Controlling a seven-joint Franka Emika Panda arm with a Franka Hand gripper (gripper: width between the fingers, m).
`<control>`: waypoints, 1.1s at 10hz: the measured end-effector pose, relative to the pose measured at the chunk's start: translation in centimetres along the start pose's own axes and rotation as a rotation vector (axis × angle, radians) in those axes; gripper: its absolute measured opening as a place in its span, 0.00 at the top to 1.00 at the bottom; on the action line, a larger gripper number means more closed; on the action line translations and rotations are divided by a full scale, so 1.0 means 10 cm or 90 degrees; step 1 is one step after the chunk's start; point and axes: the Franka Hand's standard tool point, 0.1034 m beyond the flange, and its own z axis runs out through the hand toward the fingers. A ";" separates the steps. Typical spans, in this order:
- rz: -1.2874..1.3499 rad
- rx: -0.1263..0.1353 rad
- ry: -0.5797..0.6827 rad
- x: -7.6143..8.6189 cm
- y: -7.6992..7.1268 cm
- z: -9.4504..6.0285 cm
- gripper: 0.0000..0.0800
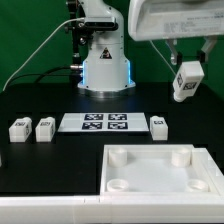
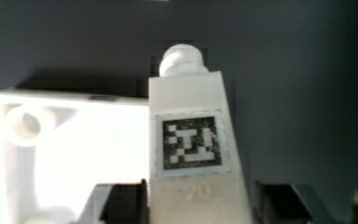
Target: Assemble one leg
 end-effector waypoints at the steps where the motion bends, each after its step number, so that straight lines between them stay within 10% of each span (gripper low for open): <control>1: 0.000 0.004 0.045 0.01 0.00 0.03 0.64; 4: 0.006 0.025 0.219 0.04 -0.04 0.03 0.64; 7: 0.003 0.019 0.199 0.02 -0.01 0.10 0.64; 11: -0.038 0.009 0.242 0.61 0.21 0.10 0.64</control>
Offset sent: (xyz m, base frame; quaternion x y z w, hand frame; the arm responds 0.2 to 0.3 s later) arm 0.0000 0.0000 0.0000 0.0000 0.2667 0.0000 0.9638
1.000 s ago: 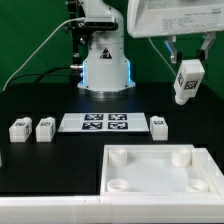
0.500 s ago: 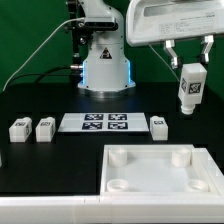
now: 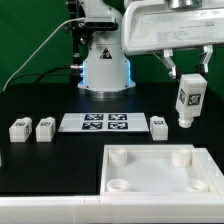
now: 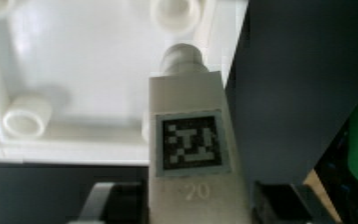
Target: Assemble one leg
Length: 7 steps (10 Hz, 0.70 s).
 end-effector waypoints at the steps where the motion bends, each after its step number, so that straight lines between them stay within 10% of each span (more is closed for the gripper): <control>1: -0.005 0.002 0.008 0.10 0.01 0.01 0.64; 7: 0.005 0.013 0.048 0.05 -0.01 0.15 0.64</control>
Offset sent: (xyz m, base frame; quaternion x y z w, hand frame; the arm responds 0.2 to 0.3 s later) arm 0.0000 0.0000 0.0000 0.0000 0.0000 0.0000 1.0000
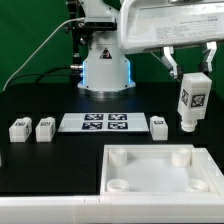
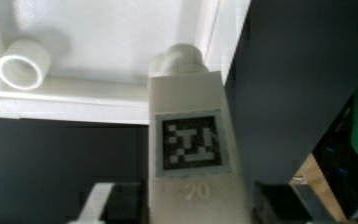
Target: Assemble one leg
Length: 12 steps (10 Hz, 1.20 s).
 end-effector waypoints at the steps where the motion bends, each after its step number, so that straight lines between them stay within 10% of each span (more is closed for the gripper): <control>1: -0.006 0.003 0.011 0.04 0.02 0.10 0.64; 3: -0.003 0.005 0.030 0.25 0.06 0.23 0.64; 12: 0.024 0.004 0.005 0.15 0.13 0.58 0.64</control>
Offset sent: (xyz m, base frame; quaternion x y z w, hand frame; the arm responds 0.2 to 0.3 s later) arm 0.0256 -0.0040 -0.0106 -0.0340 0.0148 -0.0027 0.9993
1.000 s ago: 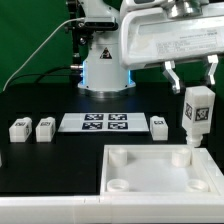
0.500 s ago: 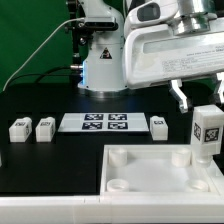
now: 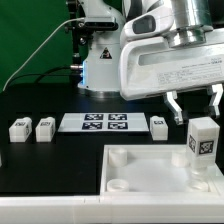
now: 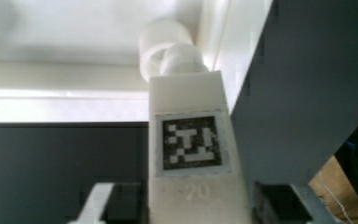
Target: Assemble one leg
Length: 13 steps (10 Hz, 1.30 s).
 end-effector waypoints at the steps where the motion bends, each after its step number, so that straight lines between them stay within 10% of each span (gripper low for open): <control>1: -0.003 0.000 0.001 0.01 0.01 0.01 0.64; 13: 0.004 0.001 -0.001 -0.08 -0.02 0.16 0.65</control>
Offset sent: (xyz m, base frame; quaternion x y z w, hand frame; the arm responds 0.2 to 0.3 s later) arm 0.0139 -0.0019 -0.0037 -0.0135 0.0086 0.0040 0.9999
